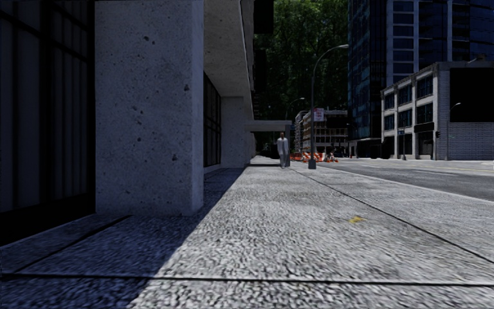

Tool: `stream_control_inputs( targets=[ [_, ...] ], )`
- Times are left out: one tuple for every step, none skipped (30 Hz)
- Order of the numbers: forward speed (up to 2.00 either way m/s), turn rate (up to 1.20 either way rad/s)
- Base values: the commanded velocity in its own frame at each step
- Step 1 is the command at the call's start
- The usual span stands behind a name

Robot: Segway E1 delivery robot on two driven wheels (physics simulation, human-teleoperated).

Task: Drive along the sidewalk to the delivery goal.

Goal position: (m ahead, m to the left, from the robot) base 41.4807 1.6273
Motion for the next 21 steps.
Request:
stream_control_inputs(
  targets=[
    [2.00,-0.21],
    [2.00,-0.21],
    [2.00,-0.21],
    [2.00,-0.21],
    [2.00,-0.21],
    [2.00,-0.21],
    [2.00,-0.21],
    [2.00,-0.21],
    [2.00,-0.21],
    [2.00,-0.20],
    [2.00,-0.03],
    [2.00,0.00],
    [2.00,0.00],
    [2.00,0.00],
    [2.00,0.00],
    [2.00,0.00],
    [2.00,0.00],
    [2.00,0.00],
    [2.00,0.00],
    [2.00,0.00],
    [2.00,0.00]
  ],
)
